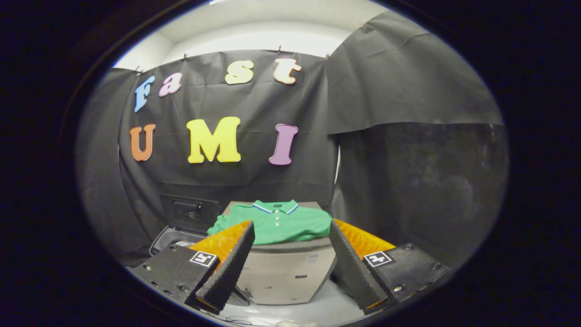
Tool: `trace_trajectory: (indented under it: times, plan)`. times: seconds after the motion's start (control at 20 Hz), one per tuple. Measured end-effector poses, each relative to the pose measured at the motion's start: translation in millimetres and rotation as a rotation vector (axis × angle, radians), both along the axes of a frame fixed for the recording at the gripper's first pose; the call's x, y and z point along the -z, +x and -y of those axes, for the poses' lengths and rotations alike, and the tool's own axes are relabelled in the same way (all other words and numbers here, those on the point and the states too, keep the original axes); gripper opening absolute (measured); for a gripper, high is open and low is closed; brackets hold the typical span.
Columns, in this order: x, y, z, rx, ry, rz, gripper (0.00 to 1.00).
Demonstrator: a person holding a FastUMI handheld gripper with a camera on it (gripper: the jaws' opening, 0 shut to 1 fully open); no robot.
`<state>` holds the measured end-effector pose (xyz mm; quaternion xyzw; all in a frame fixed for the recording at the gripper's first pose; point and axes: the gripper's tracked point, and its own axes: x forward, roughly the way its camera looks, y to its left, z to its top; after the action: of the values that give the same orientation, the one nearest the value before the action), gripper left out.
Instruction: Put the clothes into the washing machine and then close the washing machine lid.
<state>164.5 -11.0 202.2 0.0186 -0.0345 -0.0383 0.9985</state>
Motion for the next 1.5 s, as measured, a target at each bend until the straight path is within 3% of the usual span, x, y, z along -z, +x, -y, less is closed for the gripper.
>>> trace_trajectory:
  times: [0.45, 0.85, 1.25, 1.5]
  plan:
    - [-27.4, 148.0, -21.9, -0.109, -0.014, -0.137, 1.0]
    - [29.2, 254.8, -19.2, -0.094, -0.006, -0.419, 1.0]
    - [101.7, 285.9, -12.1, -0.088, -0.028, -0.652, 1.0]
    - [103.6, 288.0, -12.4, -0.087, 0.007, -0.681, 0.99]
